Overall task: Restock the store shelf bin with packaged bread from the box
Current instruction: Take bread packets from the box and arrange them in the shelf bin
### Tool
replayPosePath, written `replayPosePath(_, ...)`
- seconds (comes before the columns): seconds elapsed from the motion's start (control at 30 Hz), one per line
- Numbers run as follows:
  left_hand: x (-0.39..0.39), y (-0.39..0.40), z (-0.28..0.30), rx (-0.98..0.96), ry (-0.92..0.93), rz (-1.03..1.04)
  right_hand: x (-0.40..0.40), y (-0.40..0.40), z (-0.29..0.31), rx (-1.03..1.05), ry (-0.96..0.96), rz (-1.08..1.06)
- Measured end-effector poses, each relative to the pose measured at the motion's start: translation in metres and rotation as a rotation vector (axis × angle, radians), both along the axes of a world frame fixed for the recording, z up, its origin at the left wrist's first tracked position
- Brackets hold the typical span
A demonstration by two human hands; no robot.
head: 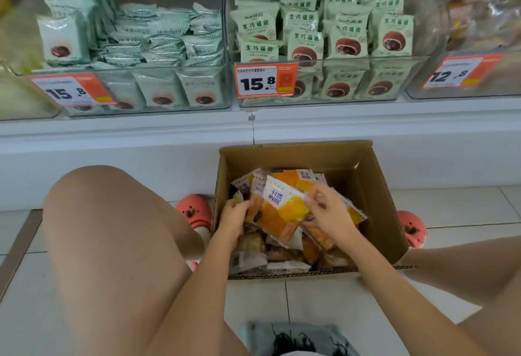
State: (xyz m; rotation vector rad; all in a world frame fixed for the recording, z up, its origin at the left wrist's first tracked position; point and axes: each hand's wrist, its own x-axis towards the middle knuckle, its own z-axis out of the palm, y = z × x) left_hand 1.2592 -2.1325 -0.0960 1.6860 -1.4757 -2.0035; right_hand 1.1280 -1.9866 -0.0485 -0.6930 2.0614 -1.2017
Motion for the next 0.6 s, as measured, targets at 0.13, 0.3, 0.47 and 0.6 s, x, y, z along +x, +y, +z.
replayPosePath(0.13,-0.009,0.006,0.032,0.287,0.428,-0.087,-0.009,0.016,0.036,-0.303,-0.411,-0.120)
replayPosePath(0.3,-0.025,0.002,0.098,0.088,0.489,-0.083,-0.010,0.017,0.053,-0.364,-0.611,-0.151)
replayPosePath(0.47,-0.033,-0.014,0.170,-0.425,0.314,-0.218,-0.029,-0.006,0.117,-0.182,0.072,0.008)
replayPosePath(0.6,-0.047,-0.018,0.246,-0.744,0.366,-0.485,-0.049,-0.036,0.210,-0.130,0.472,0.352)
